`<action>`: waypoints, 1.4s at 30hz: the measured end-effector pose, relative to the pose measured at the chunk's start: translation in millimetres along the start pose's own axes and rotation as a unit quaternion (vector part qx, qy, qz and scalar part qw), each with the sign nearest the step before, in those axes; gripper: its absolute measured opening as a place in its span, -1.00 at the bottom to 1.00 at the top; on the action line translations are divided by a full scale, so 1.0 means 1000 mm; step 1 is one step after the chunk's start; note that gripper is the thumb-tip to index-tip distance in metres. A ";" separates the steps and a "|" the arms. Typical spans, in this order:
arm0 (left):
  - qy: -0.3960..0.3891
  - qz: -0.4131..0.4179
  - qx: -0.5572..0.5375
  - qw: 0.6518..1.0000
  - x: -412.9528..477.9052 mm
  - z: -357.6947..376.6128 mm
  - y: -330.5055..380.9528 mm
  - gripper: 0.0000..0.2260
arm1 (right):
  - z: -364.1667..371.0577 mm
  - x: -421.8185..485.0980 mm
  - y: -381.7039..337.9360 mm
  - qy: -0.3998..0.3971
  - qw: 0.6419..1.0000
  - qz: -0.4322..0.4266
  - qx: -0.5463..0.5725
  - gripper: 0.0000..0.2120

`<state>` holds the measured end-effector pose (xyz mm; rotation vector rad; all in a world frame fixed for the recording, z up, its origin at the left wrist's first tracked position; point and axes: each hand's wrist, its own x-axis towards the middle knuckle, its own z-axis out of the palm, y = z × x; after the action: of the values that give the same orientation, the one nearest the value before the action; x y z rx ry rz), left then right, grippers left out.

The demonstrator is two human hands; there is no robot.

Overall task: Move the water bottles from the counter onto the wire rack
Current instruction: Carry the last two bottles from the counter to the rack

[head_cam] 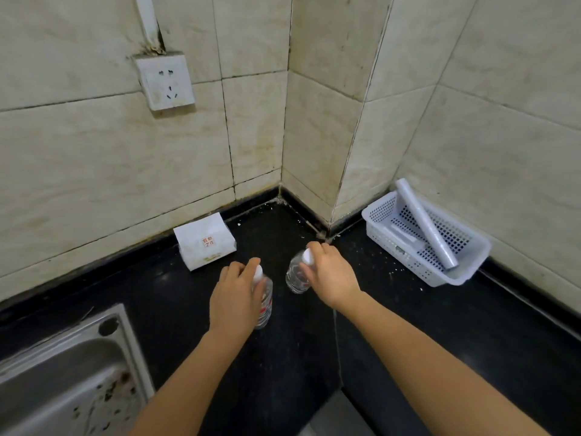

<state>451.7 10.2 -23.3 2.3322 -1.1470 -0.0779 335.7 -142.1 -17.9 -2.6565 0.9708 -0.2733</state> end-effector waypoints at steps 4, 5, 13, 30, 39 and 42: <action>-0.038 0.028 -0.002 0.999 0.008 -0.010 0.004 -0.67 | -0.015 -0.032 0.014 -0.017 0.994 0.039 0.102 -0.72; -0.047 0.043 0.003 0.998 0.006 -0.011 0.007 -0.68 | -0.020 -0.041 0.020 -0.010 0.989 0.064 0.135 -0.74; -0.076 0.203 -0.015 0.976 -0.062 0.006 0.068 -0.75 | -0.074 -0.172 0.068 -0.006 0.962 0.161 0.219 -0.83; -0.211 0.397 -0.223 0.865 -0.377 0.065 0.381 -0.71 | -0.200 -0.626 0.172 0.221 0.889 0.361 0.176 -0.87; -0.273 0.506 -0.277 0.770 -0.521 0.070 0.536 -0.71 | -0.275 -0.832 0.200 0.345 0.797 0.482 0.112 -0.85; -0.282 0.531 -0.290 0.744 -0.561 0.075 0.587 -0.71 | -0.299 -0.887 0.216 0.387 0.768 0.503 0.089 -0.85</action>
<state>-348.6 107.3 99.1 0.8618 -2.1883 -0.6391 -544.5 216.9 122.4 -1.4363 2.2677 -1.1323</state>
